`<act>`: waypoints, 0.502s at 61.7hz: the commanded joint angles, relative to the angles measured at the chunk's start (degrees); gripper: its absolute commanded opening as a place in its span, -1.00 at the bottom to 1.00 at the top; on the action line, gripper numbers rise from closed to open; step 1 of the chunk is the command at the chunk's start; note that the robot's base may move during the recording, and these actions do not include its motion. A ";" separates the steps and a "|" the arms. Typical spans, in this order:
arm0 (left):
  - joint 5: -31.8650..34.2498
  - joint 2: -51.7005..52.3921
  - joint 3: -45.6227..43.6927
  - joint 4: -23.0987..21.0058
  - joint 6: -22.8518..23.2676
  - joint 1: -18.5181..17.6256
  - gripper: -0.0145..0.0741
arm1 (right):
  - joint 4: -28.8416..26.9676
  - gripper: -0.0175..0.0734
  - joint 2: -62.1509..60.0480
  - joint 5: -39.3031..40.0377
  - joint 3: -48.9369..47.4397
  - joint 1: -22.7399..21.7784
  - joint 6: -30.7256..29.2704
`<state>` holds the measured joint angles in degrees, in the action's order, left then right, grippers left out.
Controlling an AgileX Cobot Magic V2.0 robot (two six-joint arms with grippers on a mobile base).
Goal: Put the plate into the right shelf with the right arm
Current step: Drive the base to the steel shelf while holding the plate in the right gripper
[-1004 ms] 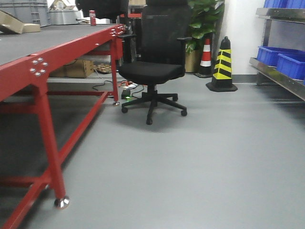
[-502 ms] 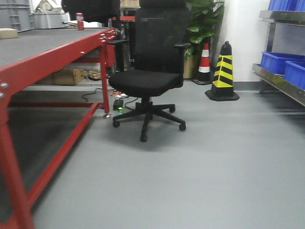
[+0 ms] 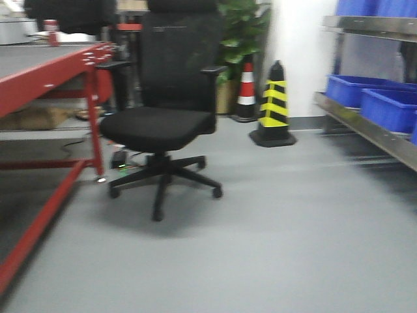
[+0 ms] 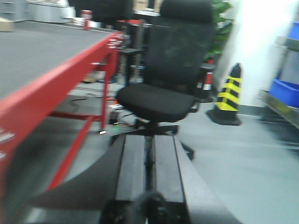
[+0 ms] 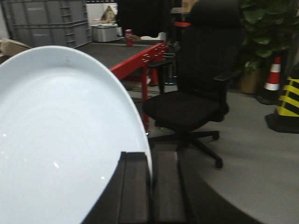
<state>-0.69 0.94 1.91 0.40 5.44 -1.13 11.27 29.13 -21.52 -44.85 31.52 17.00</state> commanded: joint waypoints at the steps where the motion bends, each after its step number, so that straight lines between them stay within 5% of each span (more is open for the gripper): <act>1: 5.30 0.68 0.43 0.01 0.34 -0.19 -0.78 | 0.68 -0.47 0.25 5.62 -1.69 0.21 -0.36; 31: 5.30 0.68 0.43 0.01 0.34 -0.19 -0.78 | 0.68 -0.47 0.25 5.62 -1.69 0.21 -0.36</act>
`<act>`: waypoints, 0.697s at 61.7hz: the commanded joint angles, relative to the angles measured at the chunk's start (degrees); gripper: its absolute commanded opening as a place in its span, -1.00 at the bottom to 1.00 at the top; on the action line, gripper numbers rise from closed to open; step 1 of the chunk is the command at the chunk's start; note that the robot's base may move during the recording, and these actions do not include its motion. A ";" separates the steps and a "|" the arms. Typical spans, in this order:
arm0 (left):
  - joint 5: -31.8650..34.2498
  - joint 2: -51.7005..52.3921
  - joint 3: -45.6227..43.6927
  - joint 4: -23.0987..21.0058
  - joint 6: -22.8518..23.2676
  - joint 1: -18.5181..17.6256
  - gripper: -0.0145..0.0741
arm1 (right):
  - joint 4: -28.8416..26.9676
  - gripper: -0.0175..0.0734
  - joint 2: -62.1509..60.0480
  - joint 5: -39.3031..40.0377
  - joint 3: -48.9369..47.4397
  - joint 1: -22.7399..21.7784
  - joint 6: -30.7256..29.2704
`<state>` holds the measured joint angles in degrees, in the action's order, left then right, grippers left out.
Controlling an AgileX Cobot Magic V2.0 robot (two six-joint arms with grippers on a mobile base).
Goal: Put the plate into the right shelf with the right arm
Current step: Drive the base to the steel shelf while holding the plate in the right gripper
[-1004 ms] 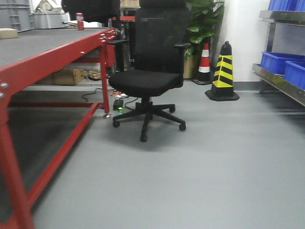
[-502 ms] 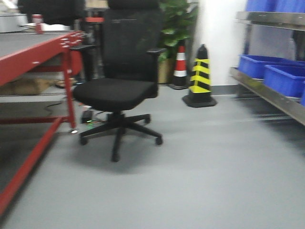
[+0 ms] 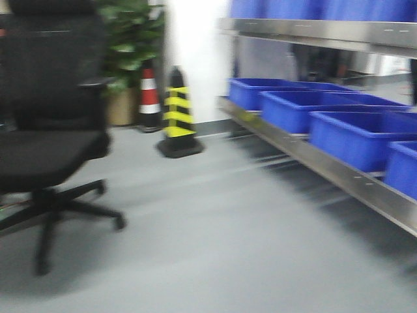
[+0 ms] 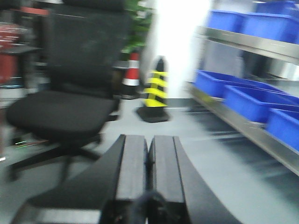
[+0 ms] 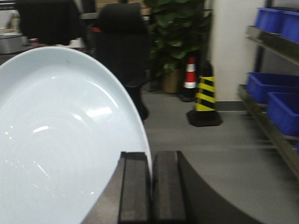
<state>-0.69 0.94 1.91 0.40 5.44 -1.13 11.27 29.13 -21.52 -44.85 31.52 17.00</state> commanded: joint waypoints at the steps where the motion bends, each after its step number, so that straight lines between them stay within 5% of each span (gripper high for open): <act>1: 5.30 0.68 0.43 0.01 0.34 -0.19 -0.78 | 0.68 -0.47 0.25 5.62 -1.69 0.21 -0.36; 43: 5.30 0.68 0.43 0.01 0.34 -0.19 -0.78 | 0.68 -0.47 0.25 5.62 -1.69 0.21 -0.36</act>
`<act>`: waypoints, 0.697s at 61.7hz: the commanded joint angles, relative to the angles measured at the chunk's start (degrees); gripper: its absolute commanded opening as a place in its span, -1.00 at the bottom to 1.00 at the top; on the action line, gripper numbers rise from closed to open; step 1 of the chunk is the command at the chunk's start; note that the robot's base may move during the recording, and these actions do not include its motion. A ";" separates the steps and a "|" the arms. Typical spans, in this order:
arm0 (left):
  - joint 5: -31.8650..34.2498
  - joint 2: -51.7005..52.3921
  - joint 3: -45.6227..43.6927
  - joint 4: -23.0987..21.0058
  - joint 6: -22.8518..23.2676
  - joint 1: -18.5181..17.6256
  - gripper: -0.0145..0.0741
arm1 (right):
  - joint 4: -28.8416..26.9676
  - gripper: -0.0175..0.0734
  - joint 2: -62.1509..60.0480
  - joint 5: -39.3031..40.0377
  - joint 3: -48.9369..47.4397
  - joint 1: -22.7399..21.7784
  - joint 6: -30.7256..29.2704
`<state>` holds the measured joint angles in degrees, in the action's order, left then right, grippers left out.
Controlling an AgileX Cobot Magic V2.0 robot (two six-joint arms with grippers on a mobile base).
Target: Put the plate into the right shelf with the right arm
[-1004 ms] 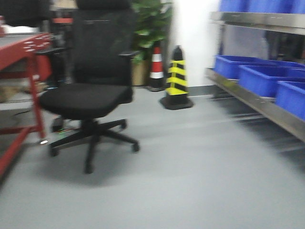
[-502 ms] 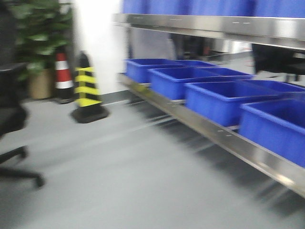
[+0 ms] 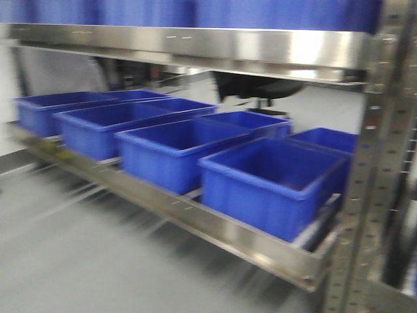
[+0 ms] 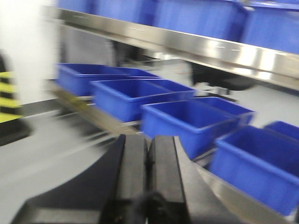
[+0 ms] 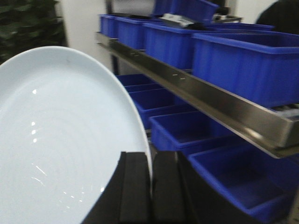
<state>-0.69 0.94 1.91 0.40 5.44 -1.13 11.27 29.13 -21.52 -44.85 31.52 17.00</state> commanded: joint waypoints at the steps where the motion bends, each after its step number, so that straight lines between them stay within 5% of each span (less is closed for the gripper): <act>1: 5.30 0.68 0.43 0.01 0.34 -0.19 -0.78 | 0.68 -0.47 0.25 5.62 -1.69 0.21 -0.36; 43: 5.30 0.68 0.43 0.01 0.34 -0.19 -0.78 | 0.68 -0.47 0.25 5.62 -1.69 0.21 -0.36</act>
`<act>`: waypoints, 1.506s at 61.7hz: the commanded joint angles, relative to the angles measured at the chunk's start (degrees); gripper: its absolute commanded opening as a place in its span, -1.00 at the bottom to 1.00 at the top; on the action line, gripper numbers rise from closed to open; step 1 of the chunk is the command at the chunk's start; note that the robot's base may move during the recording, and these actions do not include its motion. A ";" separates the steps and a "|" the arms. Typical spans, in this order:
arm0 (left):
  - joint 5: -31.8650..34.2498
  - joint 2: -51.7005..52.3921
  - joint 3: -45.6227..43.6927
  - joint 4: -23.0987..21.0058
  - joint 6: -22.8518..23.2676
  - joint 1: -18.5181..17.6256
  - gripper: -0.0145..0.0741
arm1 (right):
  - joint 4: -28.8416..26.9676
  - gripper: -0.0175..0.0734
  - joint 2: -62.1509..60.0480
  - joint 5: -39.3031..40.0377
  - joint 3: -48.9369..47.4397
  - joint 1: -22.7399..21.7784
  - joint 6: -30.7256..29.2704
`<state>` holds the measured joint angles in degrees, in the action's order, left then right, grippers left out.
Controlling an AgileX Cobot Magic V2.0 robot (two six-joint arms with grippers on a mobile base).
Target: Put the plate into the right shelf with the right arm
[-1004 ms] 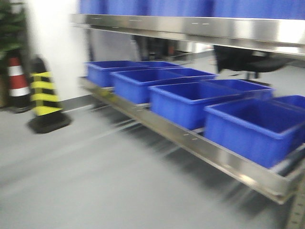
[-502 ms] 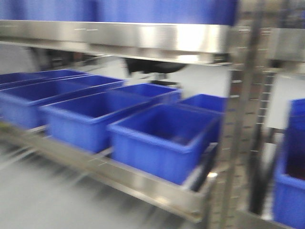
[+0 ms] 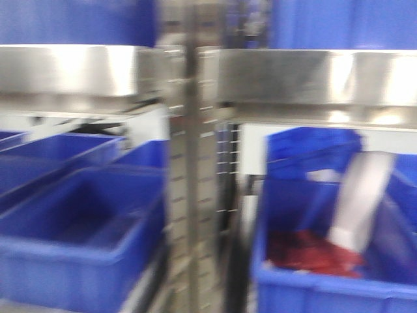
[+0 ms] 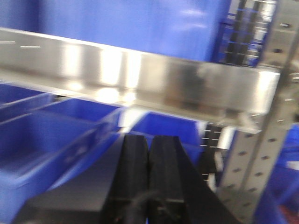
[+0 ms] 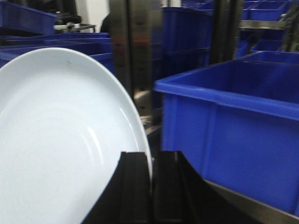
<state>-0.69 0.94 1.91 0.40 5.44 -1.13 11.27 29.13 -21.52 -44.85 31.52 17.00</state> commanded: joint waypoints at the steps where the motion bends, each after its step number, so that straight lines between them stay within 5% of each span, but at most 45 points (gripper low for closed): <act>1: 5.30 0.68 0.43 0.01 0.34 -0.19 -0.78 | 0.68 -0.47 0.25 5.62 -1.69 0.21 -0.36; 93: 5.30 0.68 0.43 0.01 0.34 -0.19 -0.78 | 0.07 -0.47 0.25 6.21 -2.02 0.21 -0.36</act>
<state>-0.69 0.94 1.91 0.40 5.44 -1.13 11.27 29.13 -21.52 -44.76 31.52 17.00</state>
